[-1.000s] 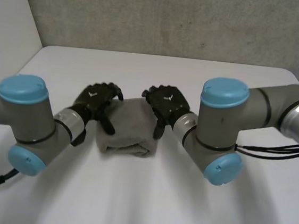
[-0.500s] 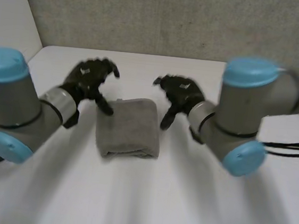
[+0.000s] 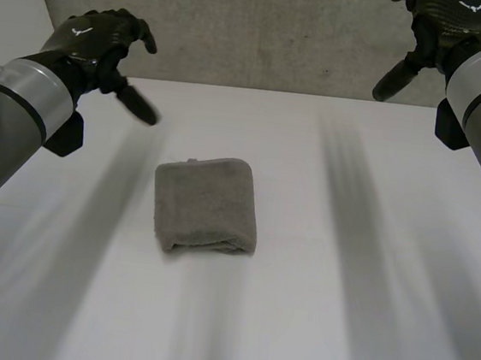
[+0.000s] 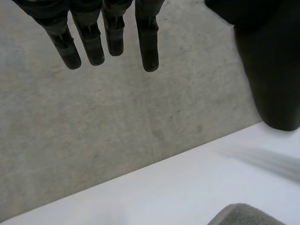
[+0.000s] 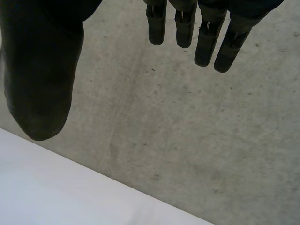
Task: Fold the towel.
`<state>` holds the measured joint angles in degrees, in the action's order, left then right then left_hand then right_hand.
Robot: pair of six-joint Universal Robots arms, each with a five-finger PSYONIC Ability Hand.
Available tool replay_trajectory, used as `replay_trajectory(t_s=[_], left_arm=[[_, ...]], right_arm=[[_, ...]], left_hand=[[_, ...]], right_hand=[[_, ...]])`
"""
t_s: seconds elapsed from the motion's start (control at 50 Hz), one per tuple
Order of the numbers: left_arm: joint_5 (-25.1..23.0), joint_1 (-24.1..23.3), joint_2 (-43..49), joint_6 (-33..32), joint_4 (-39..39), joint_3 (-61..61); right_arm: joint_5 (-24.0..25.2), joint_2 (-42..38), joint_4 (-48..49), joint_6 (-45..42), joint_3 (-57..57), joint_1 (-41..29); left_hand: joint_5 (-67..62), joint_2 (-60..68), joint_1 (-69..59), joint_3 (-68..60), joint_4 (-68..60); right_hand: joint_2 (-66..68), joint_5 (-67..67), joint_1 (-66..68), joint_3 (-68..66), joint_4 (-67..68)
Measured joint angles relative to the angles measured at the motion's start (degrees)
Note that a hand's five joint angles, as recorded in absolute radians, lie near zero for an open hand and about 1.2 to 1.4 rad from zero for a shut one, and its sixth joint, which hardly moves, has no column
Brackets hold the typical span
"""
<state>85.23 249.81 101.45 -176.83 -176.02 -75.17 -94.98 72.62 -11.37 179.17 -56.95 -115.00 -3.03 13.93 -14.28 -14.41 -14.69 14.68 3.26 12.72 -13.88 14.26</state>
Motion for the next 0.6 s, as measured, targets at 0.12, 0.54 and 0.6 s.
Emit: replay_trajectory(t_s=[0.12, 0.54, 0.6], left_arm=[[2.72, -0.07, 0.14, 0.54, 0.66, 0.4], [2.3, -0.27, 0.31, 4.63, 1.13, 0.03], [2.1, -0.22, 0.52, 4.83, 0.72, -0.22]], right_arm=[[-1.43, -0.05, -1.45, -1.61, 0.03, -0.07], [0.91, -1.75, -5.1, -1.87, -3.98, 2.25], [1.16, -2.25, -4.87, -1.9, -4.02, 2.29]], left_hand=[[0.02, 0.0, 0.0, 0.0, 0.0], [0.12, 0.0, 0.0, 0.0, 0.0], [0.14, 0.0, 0.0, 0.0, 0.0]], right_hand=[[0.0, 0.0, 0.0, 0.0, 0.0], [0.0, 0.0, 0.0, 0.0, 0.0], [0.0, 0.0, 0.0, 0.0, 0.0]])
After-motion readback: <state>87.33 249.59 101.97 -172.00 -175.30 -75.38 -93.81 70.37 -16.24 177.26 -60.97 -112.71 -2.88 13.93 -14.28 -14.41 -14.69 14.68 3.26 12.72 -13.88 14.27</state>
